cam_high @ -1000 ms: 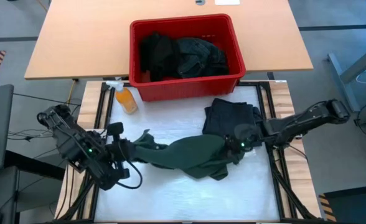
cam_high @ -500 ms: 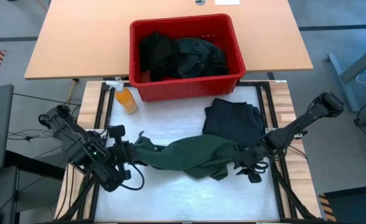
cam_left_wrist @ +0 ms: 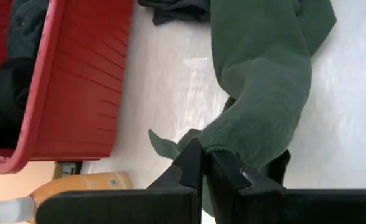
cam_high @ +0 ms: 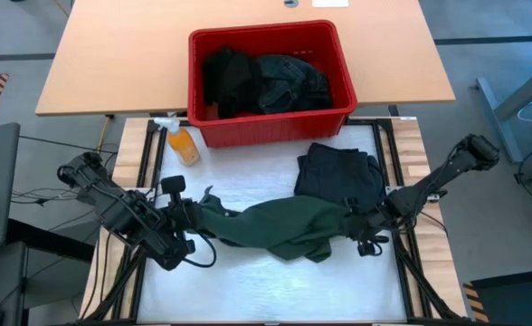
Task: Fold Laundry from Bin
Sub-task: Fold the green polo shirt from the bin
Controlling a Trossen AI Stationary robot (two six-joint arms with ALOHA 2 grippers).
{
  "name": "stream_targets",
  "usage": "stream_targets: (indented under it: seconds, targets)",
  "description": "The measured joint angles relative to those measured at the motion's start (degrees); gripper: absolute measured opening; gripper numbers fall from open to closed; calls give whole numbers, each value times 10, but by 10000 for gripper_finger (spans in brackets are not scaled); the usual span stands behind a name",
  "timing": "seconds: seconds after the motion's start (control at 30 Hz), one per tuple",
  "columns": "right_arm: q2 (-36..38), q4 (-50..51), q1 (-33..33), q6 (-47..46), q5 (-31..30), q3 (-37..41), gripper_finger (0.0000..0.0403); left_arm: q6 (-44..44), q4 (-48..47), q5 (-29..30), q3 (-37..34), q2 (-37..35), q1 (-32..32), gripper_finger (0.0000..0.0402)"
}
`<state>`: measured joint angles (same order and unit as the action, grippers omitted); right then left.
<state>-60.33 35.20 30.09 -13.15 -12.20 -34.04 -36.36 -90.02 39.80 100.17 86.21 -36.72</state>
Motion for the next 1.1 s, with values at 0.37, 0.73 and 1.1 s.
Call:
stream_targets:
  seconds: [0.37, 0.73, 1.1]
  targets:
    - [-91, -25, -40, 14, -14, 0, 97, 56, 6, 1, 0, -1, 40, 0]
    - [-103, -37, -62, -7, -24, -91, 18, 73, 99, 79, 0, -90, 16, 0]
    - [-5, -28, -44, 14, 48, -305, 29, 254, 346, 136, 1, -189, -60, 0]
